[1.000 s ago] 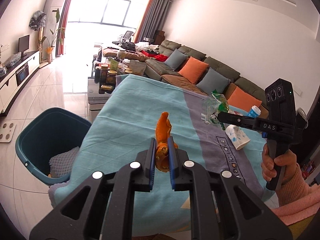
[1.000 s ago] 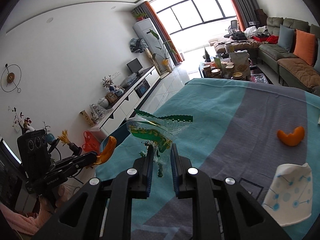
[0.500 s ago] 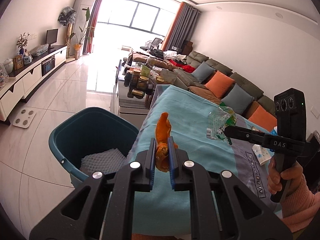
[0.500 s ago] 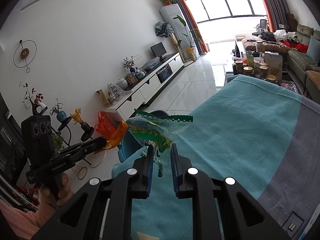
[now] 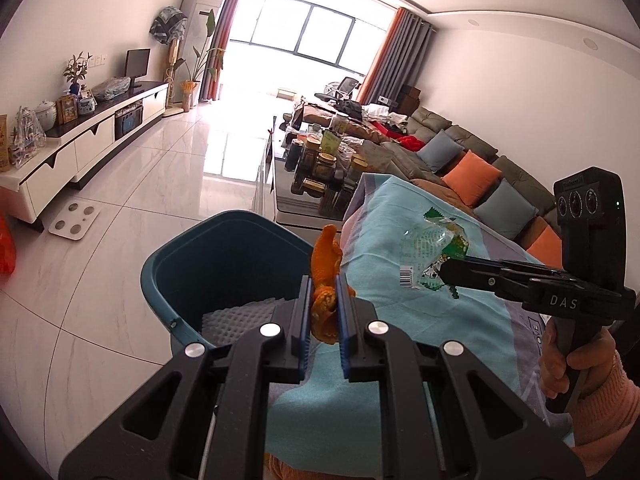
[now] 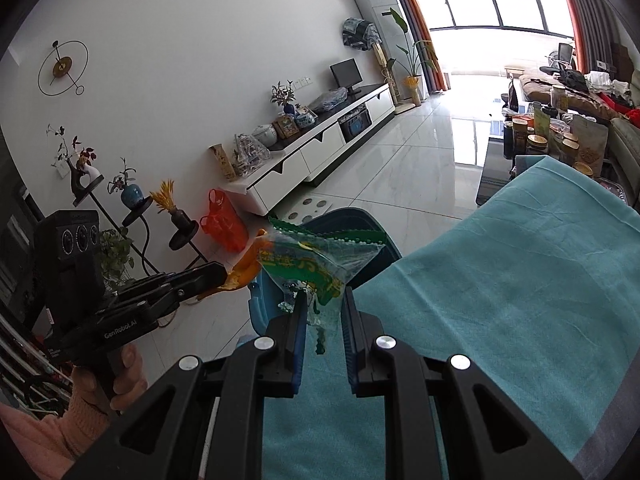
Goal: Collect trash
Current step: 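Carry the orange peel and plastic bag over the teal wastebasket, then open both tools to drop the peel and bag into the wastebasket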
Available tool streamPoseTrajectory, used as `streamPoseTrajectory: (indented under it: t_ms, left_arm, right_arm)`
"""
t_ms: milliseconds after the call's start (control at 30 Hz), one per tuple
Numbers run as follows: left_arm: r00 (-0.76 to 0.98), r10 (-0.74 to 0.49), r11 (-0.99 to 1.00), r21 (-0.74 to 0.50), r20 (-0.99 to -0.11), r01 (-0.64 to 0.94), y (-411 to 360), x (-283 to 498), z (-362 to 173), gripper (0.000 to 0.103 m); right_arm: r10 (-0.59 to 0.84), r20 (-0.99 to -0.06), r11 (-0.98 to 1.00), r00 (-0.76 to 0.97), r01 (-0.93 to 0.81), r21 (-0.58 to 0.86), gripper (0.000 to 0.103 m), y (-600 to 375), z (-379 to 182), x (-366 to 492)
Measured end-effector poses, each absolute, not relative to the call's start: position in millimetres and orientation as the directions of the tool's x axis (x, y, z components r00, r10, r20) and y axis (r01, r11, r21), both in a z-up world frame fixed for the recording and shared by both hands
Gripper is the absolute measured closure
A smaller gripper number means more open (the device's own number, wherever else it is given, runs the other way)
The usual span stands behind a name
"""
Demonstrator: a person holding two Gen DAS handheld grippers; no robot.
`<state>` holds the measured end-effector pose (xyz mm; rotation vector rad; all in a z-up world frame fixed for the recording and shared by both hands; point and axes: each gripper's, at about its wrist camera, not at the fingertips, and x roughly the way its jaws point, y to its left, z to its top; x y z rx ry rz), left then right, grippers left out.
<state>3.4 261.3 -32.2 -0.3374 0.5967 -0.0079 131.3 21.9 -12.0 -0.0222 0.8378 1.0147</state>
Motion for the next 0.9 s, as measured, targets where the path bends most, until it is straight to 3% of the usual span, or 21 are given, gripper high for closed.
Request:
streamPoseTrajectory:
  t_ms: [900]
  left_arm:
    - [0.746,-0.025,0.913,-0.32,-0.666,-0.254,301,42,-76,0.091]
  right_arm:
    - [0.621,-0.769,0.57,0.152,-0.761,0.31,0.084,130,-57,170]
